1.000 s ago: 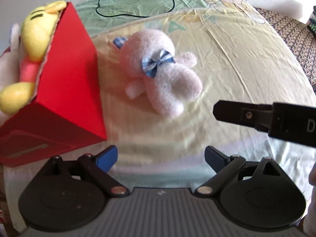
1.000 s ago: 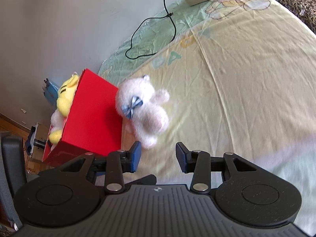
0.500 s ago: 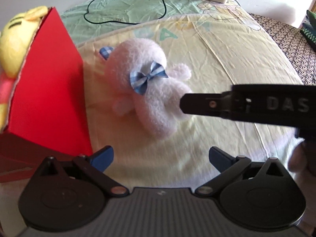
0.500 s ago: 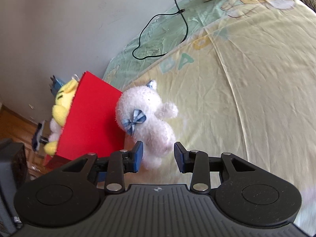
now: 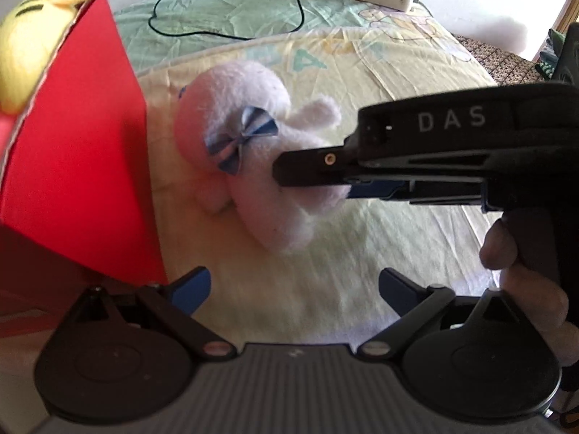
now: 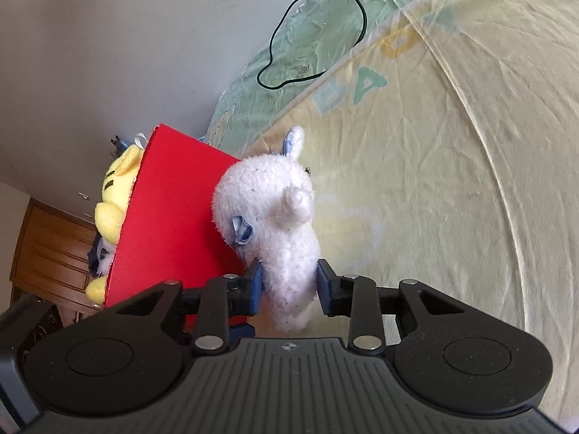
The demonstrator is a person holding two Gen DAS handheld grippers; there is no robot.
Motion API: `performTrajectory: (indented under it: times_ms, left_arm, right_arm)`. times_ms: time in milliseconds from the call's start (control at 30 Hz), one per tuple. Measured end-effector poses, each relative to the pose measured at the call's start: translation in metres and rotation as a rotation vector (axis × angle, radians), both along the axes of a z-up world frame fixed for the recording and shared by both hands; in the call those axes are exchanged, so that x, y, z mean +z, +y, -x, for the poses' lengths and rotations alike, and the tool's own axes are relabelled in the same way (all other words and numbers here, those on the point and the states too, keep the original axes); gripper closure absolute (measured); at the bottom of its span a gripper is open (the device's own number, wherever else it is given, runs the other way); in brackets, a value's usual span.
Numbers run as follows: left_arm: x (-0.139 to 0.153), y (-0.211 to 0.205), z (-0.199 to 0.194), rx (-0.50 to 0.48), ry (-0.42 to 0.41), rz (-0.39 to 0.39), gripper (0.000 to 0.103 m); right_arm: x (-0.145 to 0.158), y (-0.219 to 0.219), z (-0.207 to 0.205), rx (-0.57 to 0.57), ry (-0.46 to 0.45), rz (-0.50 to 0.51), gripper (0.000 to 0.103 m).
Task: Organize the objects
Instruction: 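Close the right tool on the pink bunny plush's head, then lift the pink bunny plush with the right tool and carry it over the box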
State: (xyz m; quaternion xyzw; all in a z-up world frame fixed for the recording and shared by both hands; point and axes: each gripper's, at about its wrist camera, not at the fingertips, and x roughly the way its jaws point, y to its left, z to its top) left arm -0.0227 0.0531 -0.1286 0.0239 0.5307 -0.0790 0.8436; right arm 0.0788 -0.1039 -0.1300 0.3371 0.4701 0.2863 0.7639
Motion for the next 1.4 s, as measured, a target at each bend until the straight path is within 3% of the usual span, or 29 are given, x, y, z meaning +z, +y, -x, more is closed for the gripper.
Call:
performTrajectory:
  times_ms: [433, 767, 1000, 1200, 1400]
  left_arm:
    - [0.015, 0.005, 0.021, -0.080, -0.037, 0.086, 0.004]
    - [0.013, 0.004, 0.016, -0.068, -0.024, 0.117, 0.004]
    - [0.007, -0.006, 0.005, -0.061, -0.007, 0.125, 0.004]
    - [0.008, -0.008, -0.007, -0.055, -0.028, 0.129, 0.004]
    - [0.006, -0.010, -0.011, -0.060, -0.027, 0.129, 0.008]
  right_arm:
    - [0.007, -0.028, 0.041, -0.008, 0.104, -0.082, 0.072]
    - [0.021, -0.041, 0.050, -0.002, 0.038, -0.004, 0.047]
    - [0.014, -0.038, 0.025, -0.008, 0.009, 0.008, 0.046]
    - [-0.002, -0.029, 0.012, 0.000, 0.051, -0.064, 0.043]
    - [-0.005, -0.026, 0.014, 0.022, 0.091, -0.103, 0.050]
